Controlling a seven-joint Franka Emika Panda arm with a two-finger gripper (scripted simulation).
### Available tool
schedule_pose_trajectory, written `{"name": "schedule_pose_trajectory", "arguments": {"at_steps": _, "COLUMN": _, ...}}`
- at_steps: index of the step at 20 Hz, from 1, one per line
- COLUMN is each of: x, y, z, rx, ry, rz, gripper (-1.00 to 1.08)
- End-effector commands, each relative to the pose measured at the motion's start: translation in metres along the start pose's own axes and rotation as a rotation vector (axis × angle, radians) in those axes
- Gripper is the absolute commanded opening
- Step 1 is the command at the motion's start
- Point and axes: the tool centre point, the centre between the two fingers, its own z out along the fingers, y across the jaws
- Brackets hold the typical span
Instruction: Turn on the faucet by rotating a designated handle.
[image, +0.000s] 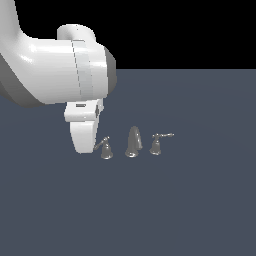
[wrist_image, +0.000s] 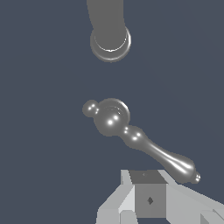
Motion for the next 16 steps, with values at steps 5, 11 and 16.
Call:
{"name": "schedule_pose_trajectory", "arguments": {"at_steps": 5, "x": 0.008, "y": 0.013, "z": 0.0, "rx": -0.009, "ry": 0.002, "rz": -0.007, "gripper": -1.0}}
{"name": "schedule_pose_trajectory", "arguments": {"at_steps": 11, "x": 0.029, "y": 0.028, "z": -0.001, "rx": -0.015, "ry": 0.004, "rz": -0.007, "gripper": -1.0}}
{"name": "schedule_pose_trajectory", "arguments": {"at_steps": 16, "x": 0.021, "y": 0.03, "z": -0.001, "rx": -0.015, "ry": -0.001, "rz": -0.038, "gripper": -1.0}}
